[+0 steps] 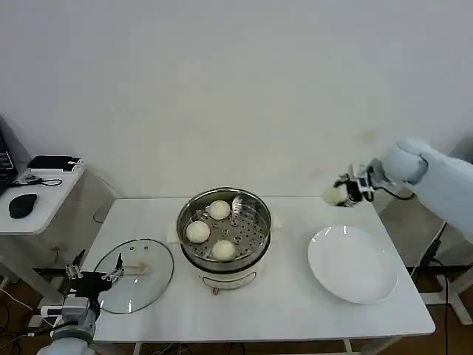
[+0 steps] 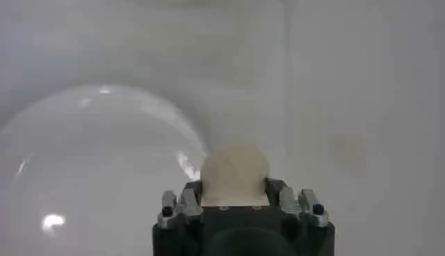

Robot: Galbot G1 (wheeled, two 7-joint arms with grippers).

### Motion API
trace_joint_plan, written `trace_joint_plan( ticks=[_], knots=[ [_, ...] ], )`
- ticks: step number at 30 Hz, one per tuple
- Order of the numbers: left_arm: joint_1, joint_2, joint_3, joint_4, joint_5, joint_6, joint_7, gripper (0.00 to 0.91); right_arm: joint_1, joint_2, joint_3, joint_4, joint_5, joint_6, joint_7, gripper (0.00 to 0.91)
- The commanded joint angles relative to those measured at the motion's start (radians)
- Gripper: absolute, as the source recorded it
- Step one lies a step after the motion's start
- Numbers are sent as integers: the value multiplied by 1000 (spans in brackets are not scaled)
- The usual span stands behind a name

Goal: Take steamed baozi put them in steamer then cover it.

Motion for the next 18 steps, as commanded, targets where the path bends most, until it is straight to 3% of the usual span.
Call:
trace_joint_plan(
  ticks=[1, 10, 14, 18],
  knots=[
    [0, -1, 6, 1, 5, 1, -1, 907, 237, 245, -206, 103, 354, -175, 140, 615],
    [-2, -8, -13, 4, 5, 0, -1, 907, 167, 451, -219, 52, 556, -287, 233, 615],
    [-7, -18, -10, 14, 10, -2, -2, 907, 123, 471, -227, 53, 618, -354, 258, 615],
    [-9, -28, -7, 18, 12, -4, -2, 907, 67, 449, -241, 66, 608, -393, 270, 615]
  ],
)
